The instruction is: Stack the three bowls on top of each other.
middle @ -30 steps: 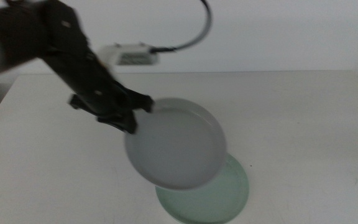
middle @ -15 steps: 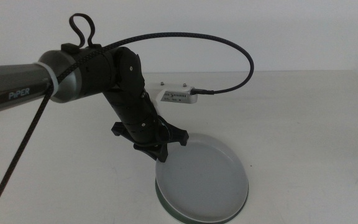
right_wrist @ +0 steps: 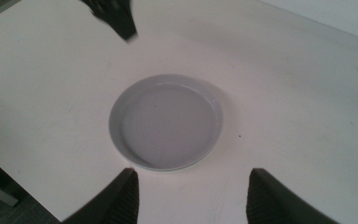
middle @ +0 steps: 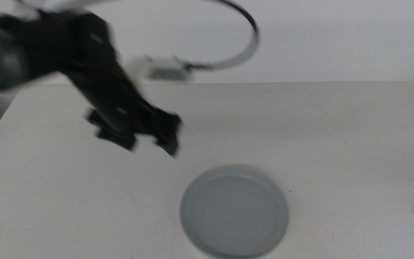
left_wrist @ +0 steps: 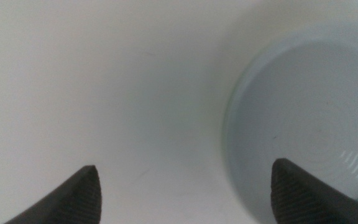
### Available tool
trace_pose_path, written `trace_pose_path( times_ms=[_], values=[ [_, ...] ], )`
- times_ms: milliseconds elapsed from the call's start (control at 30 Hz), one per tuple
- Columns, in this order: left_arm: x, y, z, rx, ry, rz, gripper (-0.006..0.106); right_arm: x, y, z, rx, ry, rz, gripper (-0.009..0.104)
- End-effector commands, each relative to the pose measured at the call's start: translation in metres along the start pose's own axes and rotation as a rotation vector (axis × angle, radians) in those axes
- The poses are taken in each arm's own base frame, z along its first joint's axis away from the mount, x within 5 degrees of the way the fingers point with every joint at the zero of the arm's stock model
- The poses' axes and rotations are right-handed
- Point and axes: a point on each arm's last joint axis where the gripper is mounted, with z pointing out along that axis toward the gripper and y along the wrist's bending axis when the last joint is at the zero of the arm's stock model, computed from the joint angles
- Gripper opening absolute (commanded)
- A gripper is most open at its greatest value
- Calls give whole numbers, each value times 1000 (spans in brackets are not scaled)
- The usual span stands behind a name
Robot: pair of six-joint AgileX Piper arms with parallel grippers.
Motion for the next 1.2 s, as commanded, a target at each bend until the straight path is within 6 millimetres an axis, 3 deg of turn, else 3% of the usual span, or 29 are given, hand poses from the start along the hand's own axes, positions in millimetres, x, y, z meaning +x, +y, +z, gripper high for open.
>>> trace_pose_path(
  times_ms=[0,233,367,533,933,1167],
  values=[
    [0,6,-60,-4,-151,-16,105,-10,0,-4,10,-74,-13,45],
    [17,34,-140,-77,-406,-93,105,-10,0,-4,10,-74,-13,45],
    [26,46,-163,-119,-474,-127,105,-10,0,-4,10,-74,-13,45],
    [31,55,-166,-146,-449,-142,105,-10,0,-4,10,-74,-13,45],
    [33,53,-165,-135,-427,-135,105,-18,-3,-2,31,-139,8,45],
    [44,40,-177,-76,-486,-88,105,-41,-21,35,104,-134,175,45]
  ],
)
